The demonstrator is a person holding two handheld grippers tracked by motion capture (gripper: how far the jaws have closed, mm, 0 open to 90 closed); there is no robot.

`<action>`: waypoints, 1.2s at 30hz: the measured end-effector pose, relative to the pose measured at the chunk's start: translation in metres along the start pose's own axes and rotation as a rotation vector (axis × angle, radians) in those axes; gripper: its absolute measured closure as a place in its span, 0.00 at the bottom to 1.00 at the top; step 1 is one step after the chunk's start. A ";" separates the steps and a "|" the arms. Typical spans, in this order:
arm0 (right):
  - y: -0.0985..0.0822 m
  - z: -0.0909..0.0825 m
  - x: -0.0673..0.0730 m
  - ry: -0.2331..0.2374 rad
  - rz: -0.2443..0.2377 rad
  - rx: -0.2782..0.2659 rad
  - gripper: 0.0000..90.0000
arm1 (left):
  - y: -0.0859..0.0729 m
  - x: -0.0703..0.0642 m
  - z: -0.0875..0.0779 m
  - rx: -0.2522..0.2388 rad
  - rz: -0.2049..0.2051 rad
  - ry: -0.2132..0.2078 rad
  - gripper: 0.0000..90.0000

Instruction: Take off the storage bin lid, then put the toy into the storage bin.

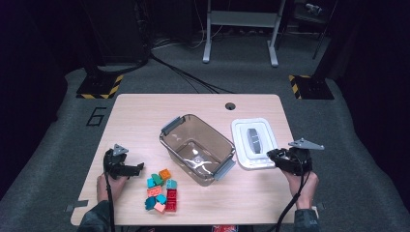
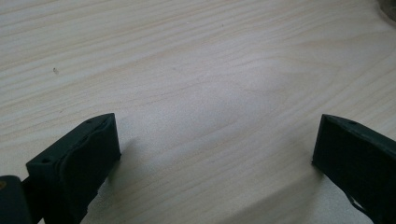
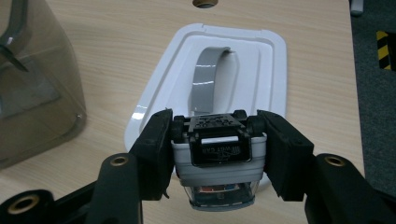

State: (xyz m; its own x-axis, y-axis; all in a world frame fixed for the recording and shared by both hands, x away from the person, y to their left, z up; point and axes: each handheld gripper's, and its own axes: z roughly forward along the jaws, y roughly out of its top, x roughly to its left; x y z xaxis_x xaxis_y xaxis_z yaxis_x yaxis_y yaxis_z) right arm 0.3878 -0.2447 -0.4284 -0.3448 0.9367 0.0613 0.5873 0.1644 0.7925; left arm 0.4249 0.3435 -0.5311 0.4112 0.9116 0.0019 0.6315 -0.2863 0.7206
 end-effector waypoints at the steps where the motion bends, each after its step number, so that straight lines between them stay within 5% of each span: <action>1: 0.002 0.000 0.002 0.005 -0.004 -0.001 0.53 | 0.000 0.000 0.001 -0.006 -0.002 0.003 0.01; 36: 0.073 0.007 0.067 0.090 -0.157 -0.053 0.53 | 0.000 0.000 0.000 0.000 -0.003 0.001 0.00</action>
State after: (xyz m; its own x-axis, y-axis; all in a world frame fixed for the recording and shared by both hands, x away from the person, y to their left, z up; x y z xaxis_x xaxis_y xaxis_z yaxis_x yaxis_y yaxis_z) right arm 0.4124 -0.1674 -0.3701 -0.4947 0.8689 -0.0132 0.4825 0.2873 0.8274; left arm 0.4248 0.3434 -0.5312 0.4089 0.9126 0.0005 0.6325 -0.2838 0.7207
